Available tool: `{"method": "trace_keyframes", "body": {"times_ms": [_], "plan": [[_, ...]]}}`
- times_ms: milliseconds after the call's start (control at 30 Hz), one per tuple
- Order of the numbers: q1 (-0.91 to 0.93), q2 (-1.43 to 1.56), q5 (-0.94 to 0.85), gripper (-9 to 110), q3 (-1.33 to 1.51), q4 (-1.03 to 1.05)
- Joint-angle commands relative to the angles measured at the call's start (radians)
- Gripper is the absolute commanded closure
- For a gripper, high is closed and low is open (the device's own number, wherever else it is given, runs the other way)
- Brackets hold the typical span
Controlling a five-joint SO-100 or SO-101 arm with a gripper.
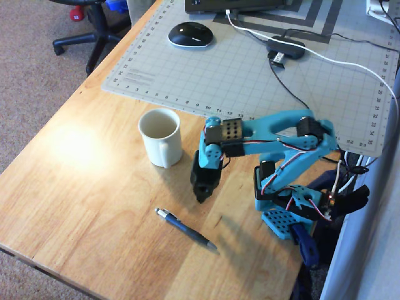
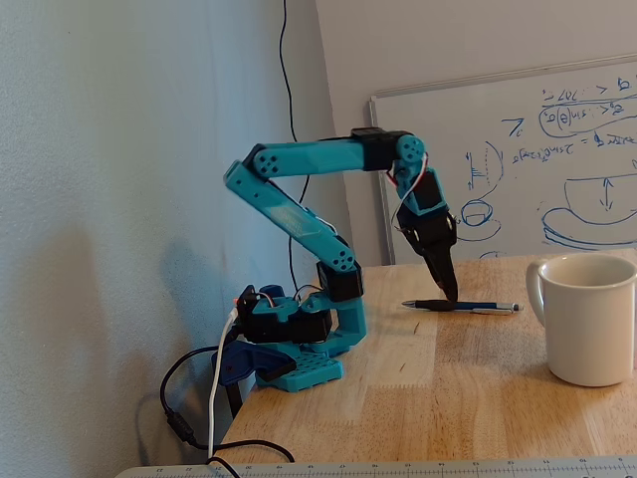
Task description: Grasp a pen and put it in a mug.
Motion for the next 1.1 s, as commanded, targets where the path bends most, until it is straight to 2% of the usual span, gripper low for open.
{"method": "trace_keyframes", "body": {"times_ms": [0, 167, 300, 667, 1067], "plan": [[-0.044, -0.12, 0.201, 80, -0.104, -0.08], [-0.12, -0.218, 0.422, 79, -0.126, -0.242], [-0.16, -0.276, 0.499, 79, -0.127, -0.33], [-0.221, -0.445, 0.508, 80, -0.132, -0.359], [-0.252, -0.48, 0.506, 82, -0.132, -0.36]]}}
